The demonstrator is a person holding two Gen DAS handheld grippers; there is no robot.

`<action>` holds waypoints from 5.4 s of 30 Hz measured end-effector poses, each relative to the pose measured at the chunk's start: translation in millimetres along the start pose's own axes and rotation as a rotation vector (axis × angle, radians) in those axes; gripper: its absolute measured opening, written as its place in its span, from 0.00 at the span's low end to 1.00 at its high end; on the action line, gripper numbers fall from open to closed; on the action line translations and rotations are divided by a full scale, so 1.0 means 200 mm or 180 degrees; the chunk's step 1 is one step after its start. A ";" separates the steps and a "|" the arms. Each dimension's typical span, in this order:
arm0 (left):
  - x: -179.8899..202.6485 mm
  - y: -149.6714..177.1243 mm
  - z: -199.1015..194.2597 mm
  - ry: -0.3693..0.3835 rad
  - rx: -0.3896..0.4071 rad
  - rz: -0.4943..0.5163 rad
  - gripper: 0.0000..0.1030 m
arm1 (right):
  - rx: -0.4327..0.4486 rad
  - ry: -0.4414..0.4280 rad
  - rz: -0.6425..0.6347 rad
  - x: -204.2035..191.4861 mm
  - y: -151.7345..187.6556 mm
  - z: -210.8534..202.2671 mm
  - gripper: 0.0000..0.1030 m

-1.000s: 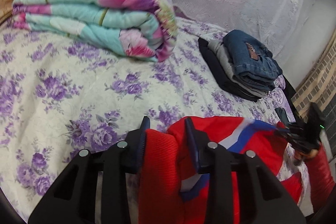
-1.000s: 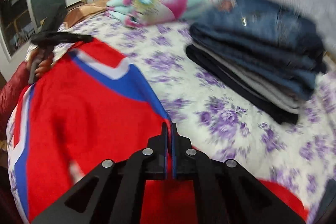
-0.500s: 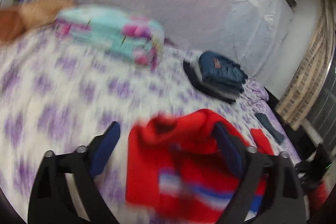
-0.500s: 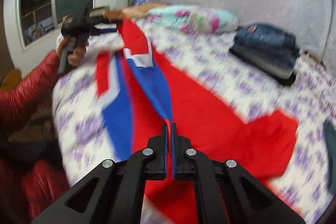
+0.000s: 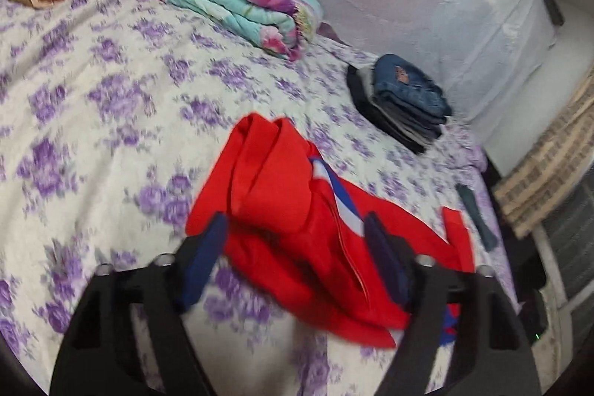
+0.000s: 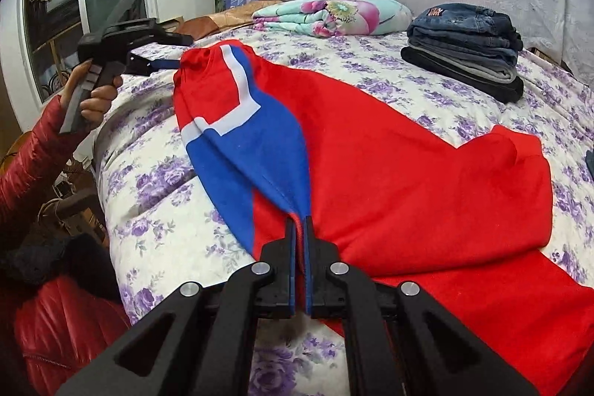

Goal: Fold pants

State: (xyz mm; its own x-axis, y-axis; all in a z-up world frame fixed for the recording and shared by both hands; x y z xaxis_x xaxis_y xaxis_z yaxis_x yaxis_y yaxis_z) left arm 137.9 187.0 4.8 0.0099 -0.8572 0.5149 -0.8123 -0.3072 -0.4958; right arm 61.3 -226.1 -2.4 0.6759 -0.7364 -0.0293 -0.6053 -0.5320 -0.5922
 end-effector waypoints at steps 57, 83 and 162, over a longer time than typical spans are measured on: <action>0.52 0.38 0.41 -0.0625 -0.0432 0.1460 0.95 | 0.0074 0.1103 0.1595 0.56 -0.24 0.00 0.08; 0.55 0.44 0.42 -0.0843 -0.0403 0.1588 0.96 | -0.0164 0.2211 0.0440 0.24 -0.23 0.02 0.27; 0.89 0.63 0.54 -0.0674 -0.0502 0.1749 0.96 | -0.0093 -0.0233 0.1128 0.34 -0.21 0.03 0.94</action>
State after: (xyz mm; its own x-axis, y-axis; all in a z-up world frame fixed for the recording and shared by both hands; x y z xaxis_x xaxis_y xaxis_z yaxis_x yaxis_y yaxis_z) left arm 99.2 -48.7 -41.6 -0.3326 -0.9415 0.0546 -0.8078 0.2545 -0.5318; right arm 134.7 -251.2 15.1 0.4498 -0.8458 -0.2869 -0.8184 -0.2616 -0.5117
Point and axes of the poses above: each gripper's, at about its wrist camera, not at the fingertips, and z roughly the way its jaws point, x to its right, y to its underside, the point moved 2 cm from there along z, roughly the way its jaws point, and after that the axes turned 11 degrees about -x, right-handed, at the moved point
